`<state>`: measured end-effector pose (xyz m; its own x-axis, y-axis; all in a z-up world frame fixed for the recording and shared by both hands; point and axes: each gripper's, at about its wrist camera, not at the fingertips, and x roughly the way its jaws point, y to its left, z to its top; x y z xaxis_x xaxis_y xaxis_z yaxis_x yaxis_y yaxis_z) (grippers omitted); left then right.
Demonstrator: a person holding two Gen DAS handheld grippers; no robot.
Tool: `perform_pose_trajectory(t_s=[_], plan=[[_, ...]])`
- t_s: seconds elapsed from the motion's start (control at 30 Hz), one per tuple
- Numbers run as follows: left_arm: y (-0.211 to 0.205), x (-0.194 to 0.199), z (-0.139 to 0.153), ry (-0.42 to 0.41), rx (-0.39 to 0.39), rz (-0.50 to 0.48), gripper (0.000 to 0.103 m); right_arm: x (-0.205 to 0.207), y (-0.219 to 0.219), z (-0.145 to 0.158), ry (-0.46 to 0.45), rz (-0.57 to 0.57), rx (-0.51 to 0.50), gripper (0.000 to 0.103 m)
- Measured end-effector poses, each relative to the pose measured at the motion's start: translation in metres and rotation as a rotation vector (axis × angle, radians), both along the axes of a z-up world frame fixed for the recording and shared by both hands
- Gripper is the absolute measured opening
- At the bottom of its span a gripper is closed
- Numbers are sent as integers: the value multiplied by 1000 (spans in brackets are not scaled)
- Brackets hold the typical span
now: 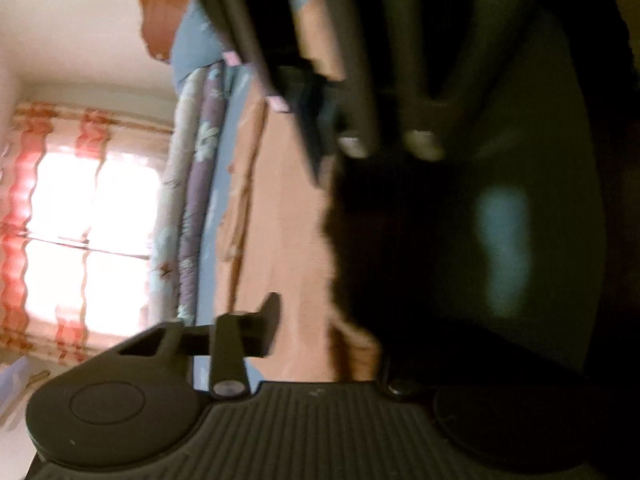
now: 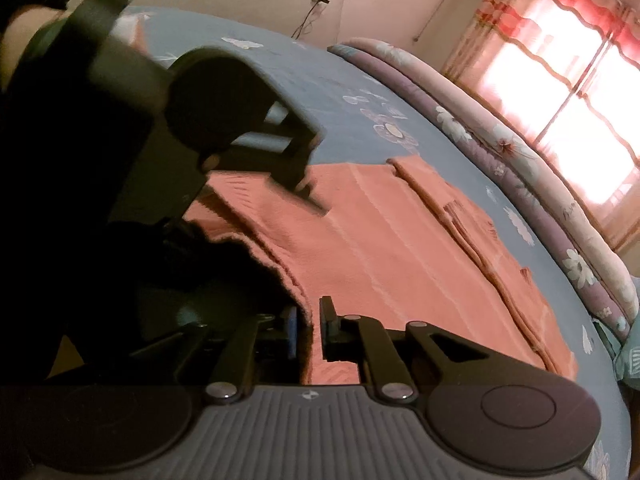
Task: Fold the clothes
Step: 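Lift the held hem with both grippers and fold it toward the collar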
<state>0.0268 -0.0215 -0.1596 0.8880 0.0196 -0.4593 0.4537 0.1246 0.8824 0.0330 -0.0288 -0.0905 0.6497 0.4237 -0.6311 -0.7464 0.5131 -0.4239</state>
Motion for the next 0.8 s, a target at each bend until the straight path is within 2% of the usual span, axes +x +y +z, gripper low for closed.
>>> perform_pose_trajectory(t_s=[0.07, 0.1, 0.17, 0.23, 0.37, 0.5, 0.7, 0.8], plan=[[0, -3, -3, 44, 3, -9, 19, -1, -3, 0, 7, 1, 10, 17], [1, -3, -4, 57, -3, -7, 13, -1, -4, 0, 12, 0, 15, 21], [1, -2, -3, 71, -24, 4, 11, -5, -9, -2, 2, -14, 21, 48], [1, 2, 3, 73, -60, 25, 11, -10, -16, -5, -15, -32, 27, 60], [1, 4, 13, 52, -115, 50, 11, -15, -27, -18, 0, -85, 4, 61], [4, 1, 22, 36, -167, 78, 11, -18, -28, -35, -68, -124, -57, 61], [6, -20, 22, 30, -175, 85, 12, -15, -45, -42, -158, -185, -144, 61], [6, -6, 26, 35, -182, 90, 12, -10, -66, -44, -173, -215, -184, 61]])
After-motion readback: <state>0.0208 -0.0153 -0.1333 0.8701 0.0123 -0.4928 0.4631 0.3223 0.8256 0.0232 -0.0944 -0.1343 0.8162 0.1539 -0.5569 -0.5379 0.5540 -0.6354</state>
